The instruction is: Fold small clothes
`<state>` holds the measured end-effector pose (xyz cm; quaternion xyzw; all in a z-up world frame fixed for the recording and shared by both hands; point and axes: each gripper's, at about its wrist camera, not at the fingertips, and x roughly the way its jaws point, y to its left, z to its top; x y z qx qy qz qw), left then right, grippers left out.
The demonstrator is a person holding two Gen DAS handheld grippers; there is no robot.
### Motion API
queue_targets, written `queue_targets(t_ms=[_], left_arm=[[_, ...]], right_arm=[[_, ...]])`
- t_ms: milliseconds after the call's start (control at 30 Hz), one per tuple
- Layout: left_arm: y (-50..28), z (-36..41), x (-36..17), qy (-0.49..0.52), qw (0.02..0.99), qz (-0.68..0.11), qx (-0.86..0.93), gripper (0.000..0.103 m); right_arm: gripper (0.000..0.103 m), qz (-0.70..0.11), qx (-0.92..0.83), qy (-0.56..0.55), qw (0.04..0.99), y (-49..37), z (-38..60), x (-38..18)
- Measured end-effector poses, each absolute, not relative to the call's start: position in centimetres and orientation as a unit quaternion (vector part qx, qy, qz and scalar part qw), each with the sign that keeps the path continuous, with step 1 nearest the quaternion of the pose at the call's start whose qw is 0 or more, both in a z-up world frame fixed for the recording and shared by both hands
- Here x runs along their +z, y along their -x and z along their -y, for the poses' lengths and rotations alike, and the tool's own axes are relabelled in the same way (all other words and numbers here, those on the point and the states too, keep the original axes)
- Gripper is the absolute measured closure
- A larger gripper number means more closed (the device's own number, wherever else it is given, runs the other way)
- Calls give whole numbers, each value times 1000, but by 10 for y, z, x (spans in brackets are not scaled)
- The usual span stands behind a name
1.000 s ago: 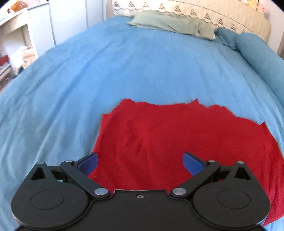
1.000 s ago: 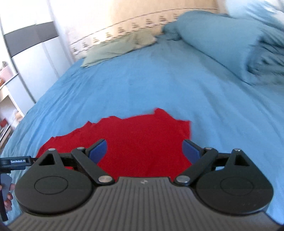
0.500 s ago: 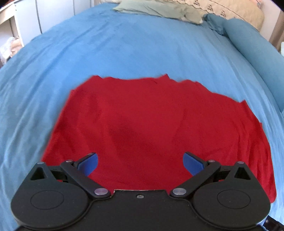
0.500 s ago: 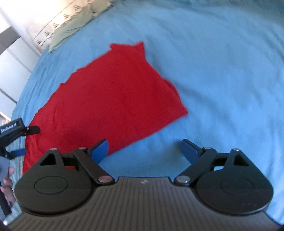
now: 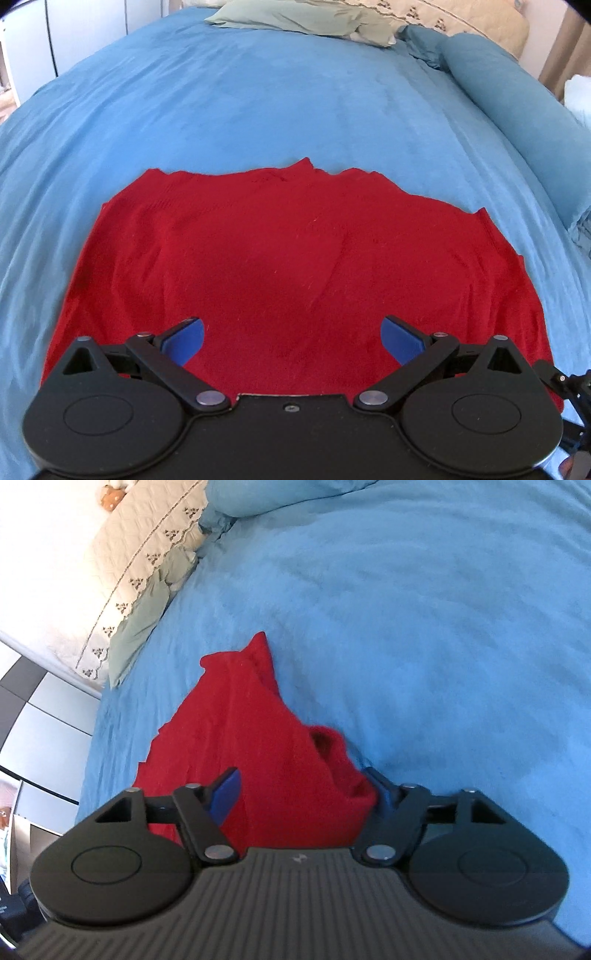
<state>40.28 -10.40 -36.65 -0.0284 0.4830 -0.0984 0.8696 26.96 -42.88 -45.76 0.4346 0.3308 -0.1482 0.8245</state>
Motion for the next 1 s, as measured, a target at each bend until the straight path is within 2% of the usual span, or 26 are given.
queue_targets(t_ms=[67, 133, 200, 633, 800, 1000], left_arm=[[-405, 105, -368, 22, 869, -484, -100, 0], [-407, 105, -371, 15, 868, -487, -99, 0], [-410, 106, -376, 8, 864, -493, -99, 0], [-417, 113, -405, -59, 837, -532, -113, 0], [-420, 83, -379, -29, 839, -530, -123, 0], [-408, -1, -339, -32, 861, -500, -86, 0]], right_arm=[[38, -340, -153, -419, 828, -275, 429, -457], [61, -350, -154, -406, 830, -279, 430, -456], [72, -354, -144, -407, 830, -278, 432, -457], [75, -324, -83, -357, 872, -295, 394, -386], [75, -316, -38, -347, 882, -336, 354, -346], [75, -312, 107, -296, 896, -389, 256, -306]])
